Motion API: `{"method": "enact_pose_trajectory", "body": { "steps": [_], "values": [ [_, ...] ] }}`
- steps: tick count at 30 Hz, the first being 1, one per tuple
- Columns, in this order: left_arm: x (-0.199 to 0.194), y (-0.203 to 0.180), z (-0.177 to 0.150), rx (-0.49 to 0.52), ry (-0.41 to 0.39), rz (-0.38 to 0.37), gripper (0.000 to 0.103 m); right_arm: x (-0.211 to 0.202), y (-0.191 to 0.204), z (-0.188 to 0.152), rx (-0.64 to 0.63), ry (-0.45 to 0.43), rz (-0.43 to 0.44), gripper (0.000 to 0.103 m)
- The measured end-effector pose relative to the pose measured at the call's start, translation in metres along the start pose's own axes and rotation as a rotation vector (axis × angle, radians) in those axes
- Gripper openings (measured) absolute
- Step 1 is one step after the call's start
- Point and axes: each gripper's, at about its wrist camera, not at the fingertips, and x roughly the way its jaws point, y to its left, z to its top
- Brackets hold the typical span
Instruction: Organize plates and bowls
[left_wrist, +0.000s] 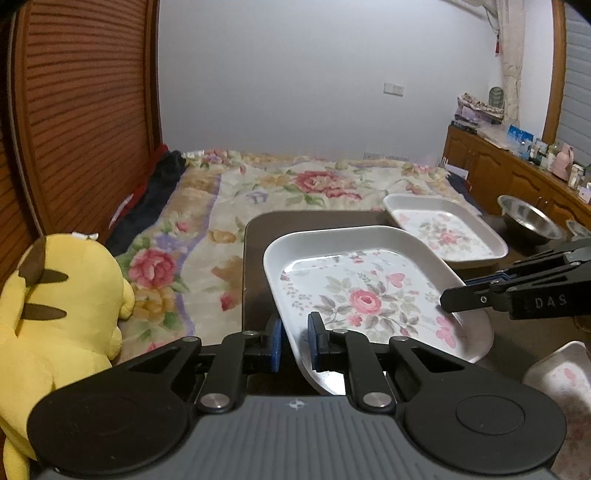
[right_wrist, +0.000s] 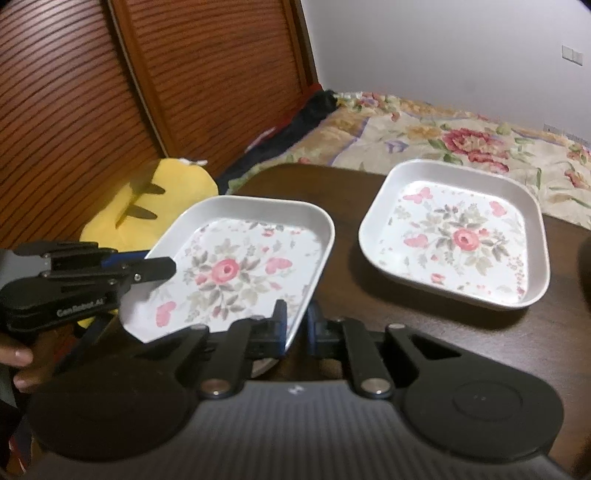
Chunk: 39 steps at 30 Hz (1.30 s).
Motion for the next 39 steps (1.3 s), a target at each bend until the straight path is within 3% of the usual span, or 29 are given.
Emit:
{"method": "enact_pose_trajectory", "body": {
  "steps": [14, 29, 39],
  "values": [
    [-0.054, -0.05, 0.016, 0.074, -0.053, 0.006, 0.016, -0.064, -0.013, 0.005, -0.003, -0.088, 0.006, 0.012],
    [-0.089, -0.11, 0.014, 0.15, -0.035, -0.01, 0.017, -0.123, -0.039, -0.017, 0.042, -0.169, -0.004, 0.012],
    [-0.109, -0.129, 0.003, 0.17, -0.04, -0.032, 0.017, -0.151, -0.044, -0.037, 0.046, -0.194, -0.007, 0.012]
  ]
}}
